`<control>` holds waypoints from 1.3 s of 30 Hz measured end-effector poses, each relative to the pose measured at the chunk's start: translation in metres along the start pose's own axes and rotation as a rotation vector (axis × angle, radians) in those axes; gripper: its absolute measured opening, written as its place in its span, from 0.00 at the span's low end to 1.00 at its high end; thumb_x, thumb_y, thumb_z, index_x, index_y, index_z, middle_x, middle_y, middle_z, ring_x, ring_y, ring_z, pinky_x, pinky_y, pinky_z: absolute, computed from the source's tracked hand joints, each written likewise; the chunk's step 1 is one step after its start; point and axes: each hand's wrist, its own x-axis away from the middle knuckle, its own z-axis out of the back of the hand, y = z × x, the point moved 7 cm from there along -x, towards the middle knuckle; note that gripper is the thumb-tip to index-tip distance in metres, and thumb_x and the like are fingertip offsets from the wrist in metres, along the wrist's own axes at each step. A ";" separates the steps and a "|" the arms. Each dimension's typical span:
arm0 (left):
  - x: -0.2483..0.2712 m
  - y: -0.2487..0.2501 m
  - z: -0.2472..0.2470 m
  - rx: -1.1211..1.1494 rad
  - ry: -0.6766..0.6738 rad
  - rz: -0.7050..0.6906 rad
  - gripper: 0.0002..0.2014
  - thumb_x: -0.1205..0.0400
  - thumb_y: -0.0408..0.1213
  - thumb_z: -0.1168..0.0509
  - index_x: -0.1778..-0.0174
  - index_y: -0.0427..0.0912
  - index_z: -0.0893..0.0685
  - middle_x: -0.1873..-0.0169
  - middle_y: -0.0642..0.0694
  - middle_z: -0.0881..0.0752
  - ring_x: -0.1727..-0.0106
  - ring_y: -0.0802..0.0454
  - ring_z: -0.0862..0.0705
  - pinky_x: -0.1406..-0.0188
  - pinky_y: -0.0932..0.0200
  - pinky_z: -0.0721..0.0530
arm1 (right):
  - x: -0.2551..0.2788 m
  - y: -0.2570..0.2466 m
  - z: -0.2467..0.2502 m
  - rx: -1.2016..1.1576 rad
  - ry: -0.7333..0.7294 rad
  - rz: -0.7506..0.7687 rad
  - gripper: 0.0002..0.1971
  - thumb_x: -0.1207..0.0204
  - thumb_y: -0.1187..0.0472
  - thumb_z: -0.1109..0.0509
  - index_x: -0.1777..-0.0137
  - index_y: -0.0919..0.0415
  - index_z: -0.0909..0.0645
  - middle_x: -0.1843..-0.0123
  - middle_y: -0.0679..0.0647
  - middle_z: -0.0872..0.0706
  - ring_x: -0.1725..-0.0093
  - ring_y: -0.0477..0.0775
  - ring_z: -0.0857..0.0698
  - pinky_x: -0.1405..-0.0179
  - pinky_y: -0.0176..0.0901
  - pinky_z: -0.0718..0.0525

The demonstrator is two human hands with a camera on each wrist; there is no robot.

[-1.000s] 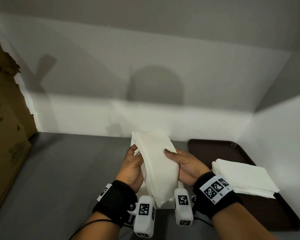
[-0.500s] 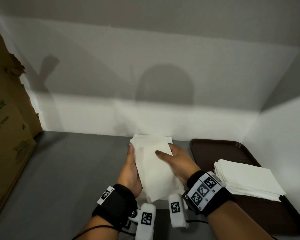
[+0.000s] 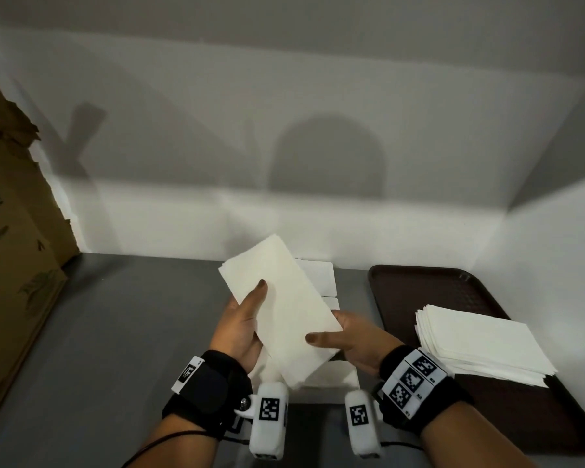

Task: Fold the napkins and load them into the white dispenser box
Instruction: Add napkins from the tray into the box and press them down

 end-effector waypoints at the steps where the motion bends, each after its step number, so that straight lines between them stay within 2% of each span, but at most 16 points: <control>1: 0.000 0.003 0.005 -0.016 0.010 -0.016 0.22 0.20 0.37 0.32 0.30 0.38 0.24 0.37 0.34 0.16 0.36 0.34 0.17 0.36 0.32 0.20 | 0.000 0.004 0.003 0.019 -0.008 -0.023 0.20 0.31 0.62 0.21 0.39 0.64 0.17 0.43 0.59 0.09 0.42 0.59 0.11 0.40 0.55 0.14; 3: -0.002 0.011 0.022 -0.097 0.086 -0.062 0.22 0.24 0.34 0.28 0.34 0.38 0.21 0.39 0.34 0.15 0.40 0.35 0.15 0.37 0.35 0.19 | 0.000 0.012 0.012 0.052 -0.008 -0.073 0.24 0.35 0.59 0.20 0.39 0.64 0.17 0.43 0.60 0.10 0.41 0.62 0.11 0.39 0.59 0.14; 5: -0.003 0.019 0.041 -0.250 0.171 -0.110 0.23 0.30 0.32 0.24 0.39 0.42 0.21 0.43 0.36 0.13 0.45 0.38 0.13 0.40 0.38 0.17 | -0.001 0.018 0.024 0.043 0.031 -0.099 0.24 0.35 0.60 0.20 0.38 0.65 0.17 0.42 0.61 0.10 0.42 0.63 0.11 0.39 0.61 0.15; 8: 0.000 0.020 0.056 -0.575 0.180 -0.110 0.23 0.26 0.29 0.25 0.38 0.45 0.24 0.54 0.41 0.09 0.53 0.42 0.10 0.49 0.43 0.13 | -0.004 0.026 0.044 -0.112 0.165 -0.093 0.19 0.29 0.68 0.23 0.37 0.69 0.17 0.42 0.65 0.10 0.41 0.66 0.12 0.38 0.62 0.16; 10: 0.005 0.013 0.063 -0.786 0.188 -0.094 0.22 0.25 0.31 0.26 0.39 0.49 0.25 0.58 0.46 0.09 0.57 0.48 0.10 0.55 0.49 0.11 | -0.008 0.031 0.053 -0.135 0.245 -0.073 0.17 0.28 0.65 0.23 0.40 0.69 0.17 0.43 0.66 0.10 0.43 0.67 0.12 0.36 0.62 0.17; 11: 0.008 0.010 0.064 -0.871 0.190 -0.092 0.21 0.25 0.32 0.26 0.40 0.51 0.25 0.59 0.48 0.10 0.59 0.51 0.10 0.58 0.53 0.12 | -0.009 0.035 0.058 -0.112 0.297 -0.072 0.18 0.30 0.62 0.21 0.42 0.69 0.17 0.44 0.68 0.11 0.46 0.68 0.12 0.38 0.60 0.17; 13: 0.012 0.004 0.067 -1.021 0.193 -0.094 0.19 0.25 0.32 0.27 0.43 0.50 0.25 0.61 0.53 0.12 0.61 0.57 0.13 0.61 0.60 0.16 | -0.011 0.040 0.064 0.002 0.391 -0.080 0.18 0.32 0.60 0.20 0.47 0.70 0.18 0.47 0.71 0.11 0.55 0.63 0.13 0.50 0.54 0.16; 16: 0.014 -0.003 0.067 -1.197 0.189 -0.099 0.16 0.24 0.33 0.28 0.46 0.50 0.26 0.63 0.55 0.15 0.64 0.64 0.18 0.62 0.64 0.20 | -0.009 0.041 0.066 0.329 0.470 -0.087 0.14 0.29 0.59 0.22 0.51 0.68 0.19 0.53 0.64 0.12 0.61 0.54 0.15 0.63 0.43 0.18; 19: 0.015 -0.004 0.067 -1.325 0.191 -0.097 0.18 0.23 0.35 0.29 0.41 0.50 0.26 0.67 0.58 0.20 0.67 0.64 0.21 0.69 0.71 0.28 | -0.002 0.034 0.062 0.552 0.528 -0.047 0.14 0.29 0.56 0.22 0.51 0.59 0.22 0.58 0.50 0.18 0.62 0.45 0.21 0.65 0.35 0.25; 22: 0.016 -0.005 0.067 -1.366 0.191 -0.078 0.20 0.23 0.36 0.29 0.37 0.48 0.26 0.68 0.57 0.20 0.67 0.63 0.21 0.64 0.64 0.27 | 0.004 0.033 0.057 0.622 0.555 -0.021 0.16 0.29 0.56 0.22 0.48 0.54 0.26 0.64 0.45 0.23 0.64 0.43 0.23 0.66 0.34 0.27; 24: 0.015 -0.006 0.067 -1.381 0.185 -0.068 0.21 0.24 0.36 0.29 0.36 0.48 0.26 0.68 0.57 0.20 0.66 0.61 0.20 0.64 0.64 0.26 | 0.006 0.034 0.053 0.643 0.553 -0.007 0.18 0.29 0.57 0.23 0.45 0.52 0.28 0.67 0.46 0.23 0.66 0.44 0.22 0.65 0.36 0.26; 27: 0.015 -0.005 0.064 -1.393 0.188 -0.072 0.22 0.23 0.35 0.29 0.35 0.47 0.26 0.67 0.58 0.20 0.63 0.53 0.19 0.60 0.63 0.25 | 0.006 0.035 0.047 0.649 0.554 0.022 0.20 0.28 0.58 0.23 0.43 0.50 0.31 0.66 0.49 0.20 0.64 0.47 0.19 0.64 0.36 0.24; 31: 0.014 -0.004 0.062 -1.411 0.187 -0.055 0.23 0.23 0.33 0.30 0.33 0.46 0.28 0.59 0.54 0.19 0.58 0.52 0.20 0.55 0.65 0.26 | 0.006 0.033 0.045 0.607 0.559 0.061 0.20 0.27 0.60 0.24 0.43 0.48 0.32 0.61 0.57 0.17 0.59 0.53 0.16 0.61 0.34 0.22; 34: 0.014 -0.005 0.064 -1.425 0.177 -0.047 0.24 0.25 0.33 0.28 0.35 0.45 0.27 0.51 0.49 0.16 0.49 0.49 0.16 0.49 0.62 0.22 | 0.006 0.034 0.047 0.649 0.560 0.049 0.22 0.28 0.58 0.23 0.39 0.52 0.30 0.53 0.56 0.18 0.53 0.54 0.17 0.56 0.36 0.23; 37: 0.015 -0.001 0.053 -1.646 0.181 -0.192 0.26 0.27 0.38 0.27 0.33 0.46 0.24 0.40 0.45 0.22 0.37 0.43 0.23 0.36 0.54 0.24 | 0.009 0.023 0.045 0.843 0.598 0.139 0.27 0.28 0.53 0.24 0.31 0.52 0.29 0.39 0.51 0.24 0.40 0.52 0.23 0.42 0.37 0.26; 39: 0.013 -0.004 0.033 -1.721 0.088 -0.280 0.26 0.25 0.44 0.29 0.31 0.49 0.24 0.36 0.46 0.24 0.34 0.44 0.26 0.33 0.53 0.26 | 0.006 0.009 0.033 0.948 0.529 0.261 0.27 0.26 0.50 0.26 0.28 0.52 0.27 0.34 0.50 0.25 0.34 0.52 0.25 0.34 0.39 0.29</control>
